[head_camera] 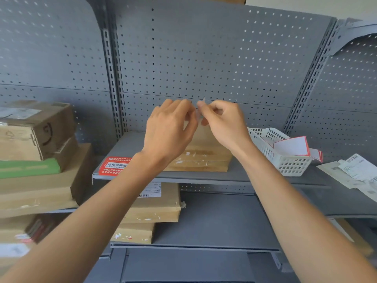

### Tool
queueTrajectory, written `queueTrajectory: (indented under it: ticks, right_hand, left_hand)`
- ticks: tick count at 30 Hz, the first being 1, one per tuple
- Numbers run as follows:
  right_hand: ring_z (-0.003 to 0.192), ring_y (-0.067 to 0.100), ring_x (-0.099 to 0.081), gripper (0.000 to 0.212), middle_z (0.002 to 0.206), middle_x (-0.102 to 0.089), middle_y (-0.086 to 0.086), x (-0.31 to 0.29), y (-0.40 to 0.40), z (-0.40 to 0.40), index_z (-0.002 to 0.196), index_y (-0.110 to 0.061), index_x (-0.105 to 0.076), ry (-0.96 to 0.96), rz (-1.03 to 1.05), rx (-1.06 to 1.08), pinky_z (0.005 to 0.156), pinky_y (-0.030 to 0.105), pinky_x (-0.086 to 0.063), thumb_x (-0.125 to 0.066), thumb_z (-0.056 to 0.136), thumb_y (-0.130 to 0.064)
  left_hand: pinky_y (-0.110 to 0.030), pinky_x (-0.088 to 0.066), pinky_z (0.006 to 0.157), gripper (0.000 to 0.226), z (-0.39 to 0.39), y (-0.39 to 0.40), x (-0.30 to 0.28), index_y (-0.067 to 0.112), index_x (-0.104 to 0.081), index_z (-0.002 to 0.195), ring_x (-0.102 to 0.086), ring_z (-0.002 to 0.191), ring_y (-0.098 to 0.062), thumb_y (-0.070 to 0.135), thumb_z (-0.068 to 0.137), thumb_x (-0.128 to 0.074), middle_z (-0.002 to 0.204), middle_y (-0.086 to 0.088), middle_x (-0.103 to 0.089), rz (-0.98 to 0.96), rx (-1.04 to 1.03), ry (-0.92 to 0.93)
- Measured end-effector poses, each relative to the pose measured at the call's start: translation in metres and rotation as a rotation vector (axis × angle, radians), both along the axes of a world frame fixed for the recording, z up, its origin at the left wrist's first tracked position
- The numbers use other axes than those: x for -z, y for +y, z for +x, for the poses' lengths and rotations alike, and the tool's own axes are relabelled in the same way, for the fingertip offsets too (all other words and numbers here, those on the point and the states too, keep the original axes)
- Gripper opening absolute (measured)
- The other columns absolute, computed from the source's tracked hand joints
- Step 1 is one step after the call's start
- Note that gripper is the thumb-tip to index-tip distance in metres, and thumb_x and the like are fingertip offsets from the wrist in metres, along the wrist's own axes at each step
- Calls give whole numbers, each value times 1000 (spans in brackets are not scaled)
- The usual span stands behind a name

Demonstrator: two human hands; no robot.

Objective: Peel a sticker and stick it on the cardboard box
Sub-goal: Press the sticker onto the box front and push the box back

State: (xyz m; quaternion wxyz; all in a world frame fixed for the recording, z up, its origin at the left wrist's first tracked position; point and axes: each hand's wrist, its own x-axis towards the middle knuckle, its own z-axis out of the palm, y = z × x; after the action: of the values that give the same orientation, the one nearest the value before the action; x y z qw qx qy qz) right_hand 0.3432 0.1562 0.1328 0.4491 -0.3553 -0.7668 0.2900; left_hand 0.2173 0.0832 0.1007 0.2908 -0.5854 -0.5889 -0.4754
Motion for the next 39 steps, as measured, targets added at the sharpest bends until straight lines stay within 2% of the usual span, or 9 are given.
queueTrajectory:
  ticks: [3,7,11,17,21,25,30,34,39]
  right_hand:
    - [54,-7,-58,30,69,-73,-3,-1,-5,0,80,-14,-74,14,-18,-31,56,10,-42,-62,96,-37]
    - [59,-6,-63,20,70,-74,-5,1,-6,6,82,-14,-76,48,-21,-78,71,25,-53,-61,95,-21]
    - [64,-1,-67,18,73,-76,-6,6,-1,16,82,-12,-76,29,13,-75,78,39,-57,-62,93,-19]
    - [65,-8,-64,19,79,-76,-6,15,1,35,89,-12,-75,-37,37,-118,74,26,-54,-61,98,-21]
    - [71,-4,-66,18,81,-76,-6,21,3,40,89,-14,-75,-60,28,-166,75,24,-54,-62,97,-23]
    - [66,-7,-62,19,77,-74,-7,31,2,46,86,-14,-75,-77,33,-177,69,14,-48,-63,97,-22]
    - [64,-3,-59,21,75,-76,-5,60,6,52,78,-14,-78,-138,13,-116,71,31,-51,-67,93,-23]
    - [64,0,-64,19,72,-76,-7,92,10,51,76,-16,-80,-176,-5,-54,66,27,-50,-69,91,-23]
    - [67,16,-68,22,78,-77,-6,126,15,45,85,-18,-78,-403,211,25,62,37,-55,-65,96,-33]
  left_hand:
    - [-42,-44,62,20,-3,-1,3,12,-63,82,-54,72,-25,23,97,-54,75,2,-64,4,-39,57]
    - [-37,-45,63,19,1,-6,6,16,-70,87,-55,79,-22,26,98,-58,80,6,-67,14,-11,41]
    - [-34,-48,74,13,0,-17,8,22,-71,91,-58,85,-17,31,95,-64,84,12,-67,21,106,-230]
    - [-19,-48,77,15,-16,-23,10,20,-73,94,-62,81,-7,35,90,-74,86,11,-71,17,124,-550]
    - [-11,-43,72,9,-14,-23,16,26,-72,86,-61,76,-2,32,94,-70,79,17,-70,-40,145,-559]
    - [-20,-45,75,14,-14,-25,26,29,-71,80,-64,80,-7,31,94,-69,76,19,-70,-90,162,-570]
    - [-24,-46,78,13,-13,-30,55,26,-76,81,-63,85,-10,32,92,-72,83,15,-73,-145,186,-601]
    - [-17,-42,71,9,-12,-30,82,28,-80,83,-57,84,-4,31,90,-75,82,17,-70,-203,135,-586]
    - [-25,-48,73,6,-14,-26,109,26,-82,87,-59,81,-2,26,90,-76,83,12,-73,-241,72,-532]
